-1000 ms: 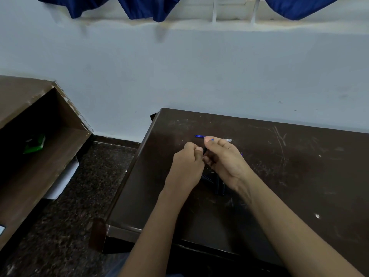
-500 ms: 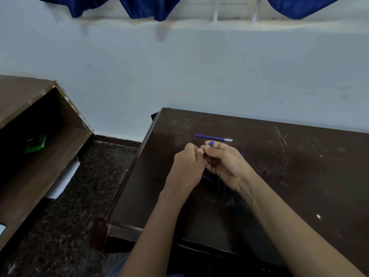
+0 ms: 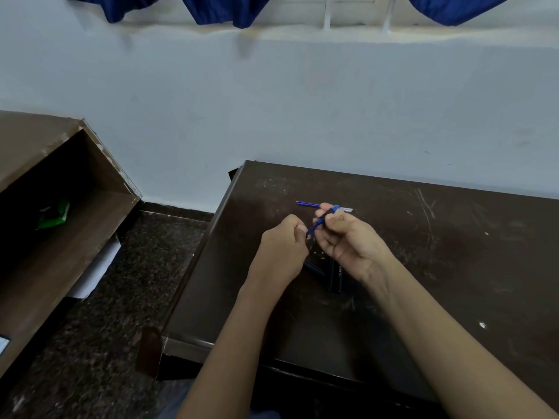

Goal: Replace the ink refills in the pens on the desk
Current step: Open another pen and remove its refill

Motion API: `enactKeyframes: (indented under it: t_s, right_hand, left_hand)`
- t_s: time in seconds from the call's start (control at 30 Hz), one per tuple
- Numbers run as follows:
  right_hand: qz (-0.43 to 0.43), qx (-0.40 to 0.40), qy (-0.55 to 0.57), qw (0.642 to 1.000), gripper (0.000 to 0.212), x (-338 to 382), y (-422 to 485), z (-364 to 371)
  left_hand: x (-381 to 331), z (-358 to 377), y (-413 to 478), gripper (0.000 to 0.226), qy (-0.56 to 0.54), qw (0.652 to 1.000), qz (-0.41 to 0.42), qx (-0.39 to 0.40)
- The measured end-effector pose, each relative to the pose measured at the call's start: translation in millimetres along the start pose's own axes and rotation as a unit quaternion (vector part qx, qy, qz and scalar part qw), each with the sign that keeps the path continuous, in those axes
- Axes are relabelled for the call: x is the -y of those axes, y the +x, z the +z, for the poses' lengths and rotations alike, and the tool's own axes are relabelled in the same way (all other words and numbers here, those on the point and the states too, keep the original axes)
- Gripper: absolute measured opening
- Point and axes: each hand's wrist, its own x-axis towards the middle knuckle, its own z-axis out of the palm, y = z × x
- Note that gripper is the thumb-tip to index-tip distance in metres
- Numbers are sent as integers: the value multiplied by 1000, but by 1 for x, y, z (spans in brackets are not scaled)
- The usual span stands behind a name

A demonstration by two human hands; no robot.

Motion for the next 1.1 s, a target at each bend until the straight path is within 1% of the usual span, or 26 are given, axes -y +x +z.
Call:
enactKeyframes:
  t_s: [0.07, 0.13, 0.17, 0.2, 0.23, 0.27, 0.3, 0.33, 0.37, 0.4, 0.47, 0.5, 0.53, 0.57, 0.73, 0.77, 0.8, 0.83, 0.87, 0.9, 0.93, 0.97, 1.0, 1.03, 1.07, 1.1]
  right_hand:
    - [-20, -35, 64, 997, 21, 6, 2, -6]
    - [-43, -92, 128, 987, 17, 11, 7, -14]
    - [-56, -121, 135, 982, 14, 11, 10, -18]
    - [-69, -147, 115, 980, 11, 10, 12, -21]
    - [-84, -167, 54, 981, 11, 8, 15, -26]
    - [-100, -181, -56, 977, 15, 5, 17, -30]
    - [-114, -184, -195, 957, 19, -1, 20, -34]
    - [-127, -174, -330, 919, 21, -7, 21, -37]
    - [-135, -151, -441, 874, 20, -13, 22, -38]
    - [-140, -125, -528, 828, 18, -20, 22, -37]
    - [-164, -83, -660, 728, 20, -34, 25, -35]
    - [-171, -68, -707, 683, 21, -40, 25, -34]
    - [-174, -60, -732, 656, 22, -44, 26, -33]
    - [-172, -55, -744, 643, 22, -46, 26, -33]
    - [-151, -37, -783, 603, 24, -50, 28, -33]
    - [-146, -34, -785, 601, 24, -50, 27, -32]
    - [-144, -36, -779, 610, 23, -48, 26, -30]
    - [-150, -44, -760, 631, 21, -46, 25, -28]
    - [-160, -53, -725, 667, 19, -41, 21, -23]
    - [-167, -60, -668, 723, 17, -36, 17, -17]
    - [-162, -61, -583, 794, 16, -30, 11, -9]
    - [-137, -45, -475, 868, 16, -24, 4, 0]
    - [-100, -17, -365, 926, 17, -18, -3, 9]
    - [-68, 7, -279, 958, 19, -15, -9, 17]
    - [-47, 20, -228, 972, 20, -14, -12, 22]
    - [-37, 22, -203, 978, 20, -15, -15, 26]
  left_hand:
    - [0, -1, 0, 18, 1, 1000, 5, 10]
    - [1, -1, 0, 18, 3, 1000, -2, 20]
    - [2, -2, 0, 18, 4, 1000, -7, 21]
    - [3, -3, 1, 19, 5, 1000, -10, 16]
    - [5, -4, 1, 20, 4, 1000, -13, 7]
    - [6, -5, 1, 20, 0, 1000, -17, -2]
    - [7, -6, 1, 20, -6, 1000, -22, -10]
    - [7, -6, 2, 19, -11, 999, -25, -16]
    - [7, -6, 2, 19, -12, 999, -27, -19]
    - [8, -6, 2, 18, -10, 999, -30, -20]
    - [8, -5, 3, 18, -8, 999, -33, -22]
    - [9, -4, 4, 18, -7, 999, -33, -22]
    - [9, -4, 4, 18, -4, 999, -32, -22]
    - [10, -4, 4, 19, 1, 999, -30, -23]
    - [10, -4, 5, 19, -1, 999, -32, -19]
    - [10, -4, 5, 19, -1, 999, -33, -18]
    - [11, -4, 5, 19, -3, 999, -33, -18]
    - [11, -5, 4, 19, -6, 999, -34, -19]
    - [11, -5, 4, 18, -8, 999, -36, -19]
    - [11, -5, 4, 17, -6, 999, -38, -19]
    - [11, -5, 4, 17, -1, 999, -41, -19]
    - [11, -6, 4, 17, 2, 999, -43, -19]
    - [11, -7, 5, 18, 1, 999, -43, -19]
    - [11, -7, 5, 19, -5, 999, -41, -19]
    - [11, -8, 5, 19, -10, 999, -39, -18]
    - [11, -8, 4, 20, -13, 999, -37, -16]
